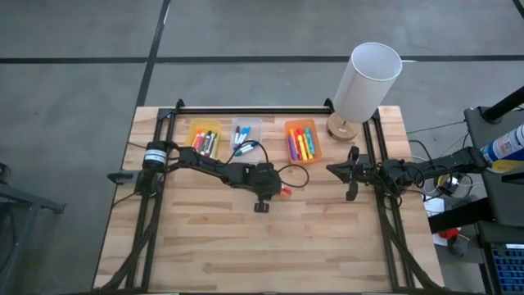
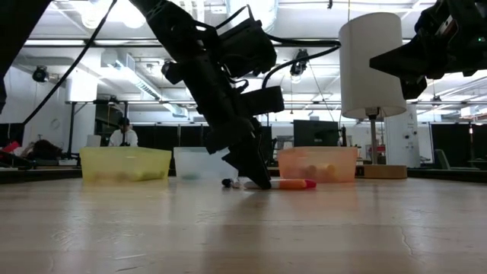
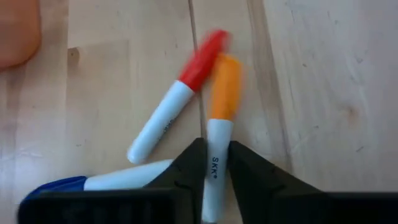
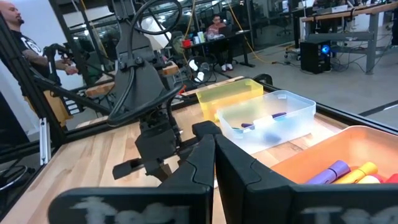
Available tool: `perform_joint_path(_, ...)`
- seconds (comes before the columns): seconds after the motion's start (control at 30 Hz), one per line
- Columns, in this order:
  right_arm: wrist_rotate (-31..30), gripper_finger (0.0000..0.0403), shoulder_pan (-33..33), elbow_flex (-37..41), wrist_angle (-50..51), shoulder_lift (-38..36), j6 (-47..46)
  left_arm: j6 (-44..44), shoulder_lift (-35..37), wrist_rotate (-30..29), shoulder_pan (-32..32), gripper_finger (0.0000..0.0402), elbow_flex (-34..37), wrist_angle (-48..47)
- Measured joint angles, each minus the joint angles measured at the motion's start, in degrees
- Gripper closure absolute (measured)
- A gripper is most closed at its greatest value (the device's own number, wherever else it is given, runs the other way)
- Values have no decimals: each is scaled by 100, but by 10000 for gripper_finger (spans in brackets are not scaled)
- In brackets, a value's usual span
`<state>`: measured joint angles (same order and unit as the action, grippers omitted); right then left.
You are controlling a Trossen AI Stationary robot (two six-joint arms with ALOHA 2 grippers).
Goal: Pick & Place Markers
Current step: Put the small orange highlighter pen into the transparent bin
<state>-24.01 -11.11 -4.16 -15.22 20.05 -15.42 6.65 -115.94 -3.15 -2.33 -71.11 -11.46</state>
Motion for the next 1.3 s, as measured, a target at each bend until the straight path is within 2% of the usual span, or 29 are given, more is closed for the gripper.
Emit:
perform_joint_path(0.17, 0, 394, 0, 0, 0, 0, -2, -116, 15, 56, -3, 381, 4, 0)
perform_joint_path(0.53, 0, 394, 0, 0, 0, 2, -1, -258, 263, 118, -33, 374, 28, -96)
perform_joint_path(1.17, -2, 394, 0, 0, 2, -2, -1, -413, 1704, 7, -61, 378, 26, -989)
perform_joint_path(1.3, -1, 394, 0, 0, 2, -2, 0, -305, 2068, -378, -43, 378, 22, -1271)
